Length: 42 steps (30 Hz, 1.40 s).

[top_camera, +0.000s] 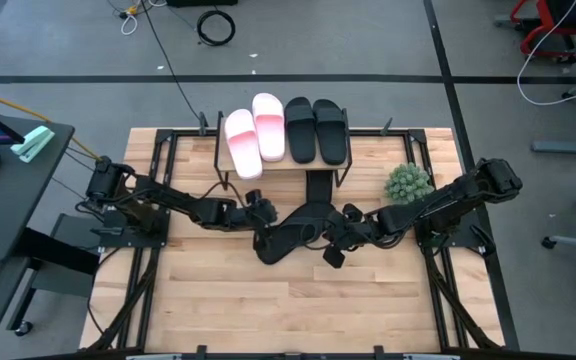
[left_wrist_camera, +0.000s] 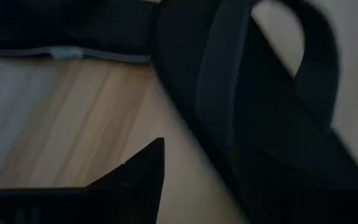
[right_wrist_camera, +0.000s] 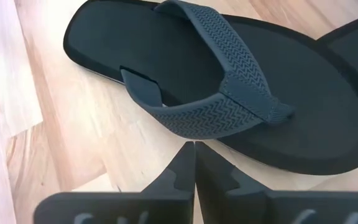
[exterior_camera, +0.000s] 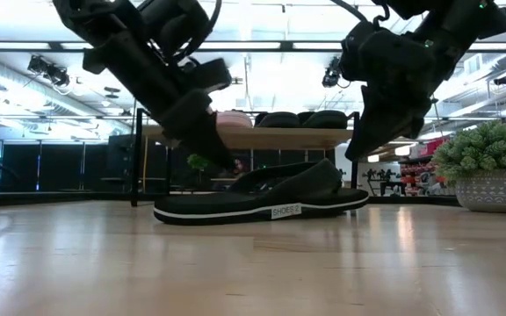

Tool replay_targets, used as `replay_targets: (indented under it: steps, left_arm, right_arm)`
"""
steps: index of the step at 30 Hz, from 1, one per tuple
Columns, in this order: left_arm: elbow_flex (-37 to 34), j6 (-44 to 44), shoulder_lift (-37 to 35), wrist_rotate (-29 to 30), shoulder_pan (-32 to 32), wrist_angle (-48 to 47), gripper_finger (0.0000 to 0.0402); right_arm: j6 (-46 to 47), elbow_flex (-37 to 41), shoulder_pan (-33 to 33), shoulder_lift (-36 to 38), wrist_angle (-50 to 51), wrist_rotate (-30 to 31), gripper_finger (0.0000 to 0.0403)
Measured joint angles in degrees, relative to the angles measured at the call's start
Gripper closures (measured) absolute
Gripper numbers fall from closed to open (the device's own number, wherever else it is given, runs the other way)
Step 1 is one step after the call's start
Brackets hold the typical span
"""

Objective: Pick and place slides into the shelf
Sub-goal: Put the left flip flop under the shelf

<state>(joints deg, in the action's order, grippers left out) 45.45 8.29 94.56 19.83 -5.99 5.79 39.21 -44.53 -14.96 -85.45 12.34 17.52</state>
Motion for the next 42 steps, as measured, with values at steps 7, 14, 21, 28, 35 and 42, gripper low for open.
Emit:
replay_targets:
  steps: [7,14,21,28,35,42]
  left_arm:
    - [0.0,-0.4,0.0,-2.6,-0.8,5.0,0.0218]
    - [0.0,0.2,3.9,-2.6,-0.7,8.1,0.0227]
    - [0.0,-2.7,8.3,-2.5,0.2,14.8,0.0225]
    - [0.0,-2.5,8.3,-2.5,2.5,14.9,0.0261]
    - [0.0,0.3,8.3,-2.2,4.3,14.9,0.0351]
    - [0.3,10.9,8.1,-2.3,0.6,15.2,0.0389]
  right_arm:
    - [-0.9,0.0,0.0,0.0,0.0,1.2,0.0391]
    - [-0.9,0.0,-0.1,0.0,0.2,1.8,0.039]
    - [-0.9,0.0,-0.1,0.0,0.3,1.8,0.0389]
    - [-0.9,0.0,-0.1,0.0,0.3,2.0,0.039]
    - [-0.9,0.0,-0.1,0.0,0.3,2.0,0.0389]
    - [-0.9,0.0,-0.1,0.0,0.4,2.0,0.039]
